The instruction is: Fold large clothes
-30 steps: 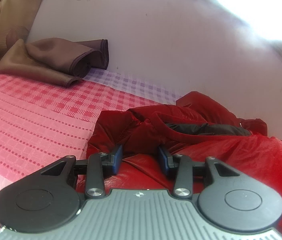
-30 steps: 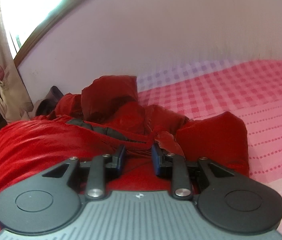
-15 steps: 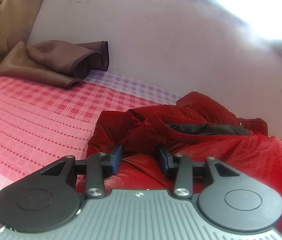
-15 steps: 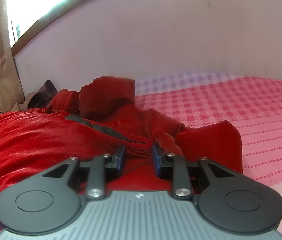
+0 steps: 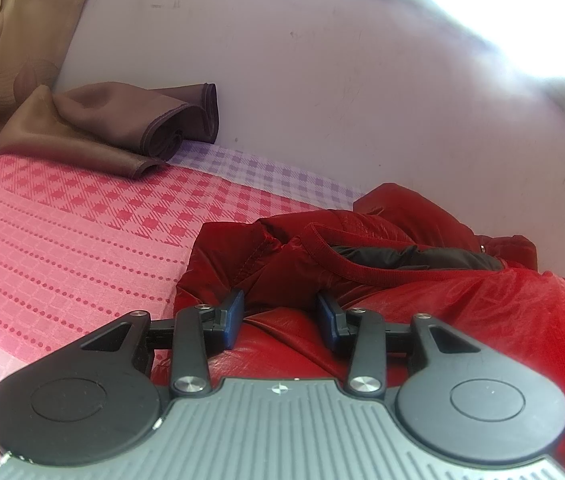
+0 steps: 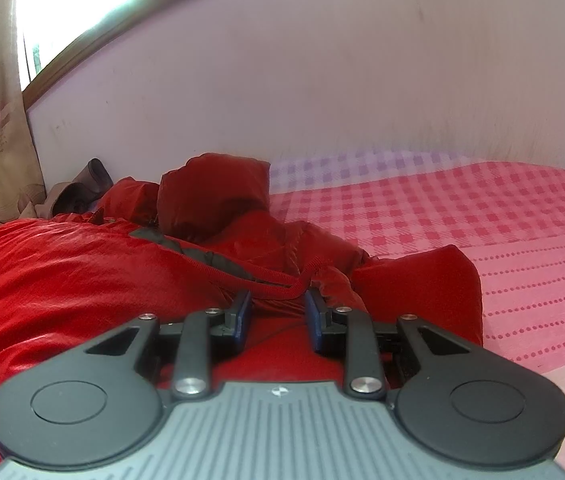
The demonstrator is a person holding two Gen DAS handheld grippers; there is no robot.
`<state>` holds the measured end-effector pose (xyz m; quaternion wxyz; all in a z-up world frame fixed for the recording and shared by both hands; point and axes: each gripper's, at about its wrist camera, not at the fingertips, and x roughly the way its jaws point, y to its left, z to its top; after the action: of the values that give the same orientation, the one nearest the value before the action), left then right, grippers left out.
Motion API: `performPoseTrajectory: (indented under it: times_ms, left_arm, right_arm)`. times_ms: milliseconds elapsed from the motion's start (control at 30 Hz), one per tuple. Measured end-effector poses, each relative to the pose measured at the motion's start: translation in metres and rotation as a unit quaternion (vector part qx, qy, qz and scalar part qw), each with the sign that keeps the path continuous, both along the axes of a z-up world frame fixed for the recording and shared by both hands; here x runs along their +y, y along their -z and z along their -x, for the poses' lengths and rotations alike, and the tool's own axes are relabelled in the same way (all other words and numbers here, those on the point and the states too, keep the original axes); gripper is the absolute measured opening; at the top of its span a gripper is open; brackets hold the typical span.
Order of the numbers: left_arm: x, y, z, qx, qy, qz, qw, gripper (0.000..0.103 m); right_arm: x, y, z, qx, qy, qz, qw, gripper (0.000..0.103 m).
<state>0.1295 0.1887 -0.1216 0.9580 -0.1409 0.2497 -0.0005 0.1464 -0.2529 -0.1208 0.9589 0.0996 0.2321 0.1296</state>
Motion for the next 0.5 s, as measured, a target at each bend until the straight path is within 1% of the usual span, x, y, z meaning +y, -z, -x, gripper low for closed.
performPoseTrajectory:
  times_ms: [167, 200, 267, 300, 333, 367, 400, 433, 467, 500]
  left_arm:
    - [0.001, -0.001, 0.001, 0.000, 0.002, -0.005, 1.0000, 0.044]
    - [-0.001, -0.003, 0.002, 0.001, 0.003, -0.013, 0.9999, 0.044]
    - [-0.006, -0.010, 0.002, 0.006, 0.014, -0.052, 0.9986, 0.043]
    - [-0.007, -0.014, 0.003, 0.007, 0.016, -0.065, 0.9977, 0.043]
    - [-0.007, -0.020, 0.006, 0.006, 0.018, -0.067, 0.9976, 0.042]
    - [-0.004, -0.025, 0.009, 0.004, 0.024, -0.061, 0.9978, 0.042]
    - [0.000, -0.031, 0.012, 0.000, 0.029, -0.057, 0.9979, 0.042]
    - [0.003, -0.038, 0.017, -0.007, 0.032, -0.062, 0.9976, 0.042]
    - [0.005, -0.044, 0.021, -0.013, 0.033, -0.070, 0.9969, 0.044]
    - [0.008, -0.050, 0.026, -0.018, 0.033, -0.079, 0.9961, 0.051]
  right_arm:
    - [0.000, 0.000, 0.000, 0.000, 0.001, 0.001, 1.000, 0.027]
    - [0.000, -0.001, 0.000, 0.001, 0.001, 0.002, 1.000, 0.028]
    - [0.000, -0.002, 0.000, 0.003, 0.001, 0.004, 1.000, 0.028]
    - [0.000, -0.004, -0.001, 0.006, -0.001, 0.006, 1.000, 0.028]
    - [0.000, -0.008, -0.001, 0.010, -0.002, 0.006, 1.000, 0.029]
    - [0.000, -0.012, -0.001, 0.012, -0.002, 0.009, 1.000, 0.032]
    - [0.000, -0.019, 0.003, 0.003, 0.001, 0.015, 1.000, 0.042]
    - [0.000, -0.027, 0.010, -0.015, 0.005, 0.017, 1.000, 0.058]
    - [-0.001, -0.035, 0.018, -0.038, 0.006, 0.010, 0.999, 0.067]
    - [-0.002, -0.044, 0.028, -0.064, 0.001, -0.005, 0.998, 0.080]
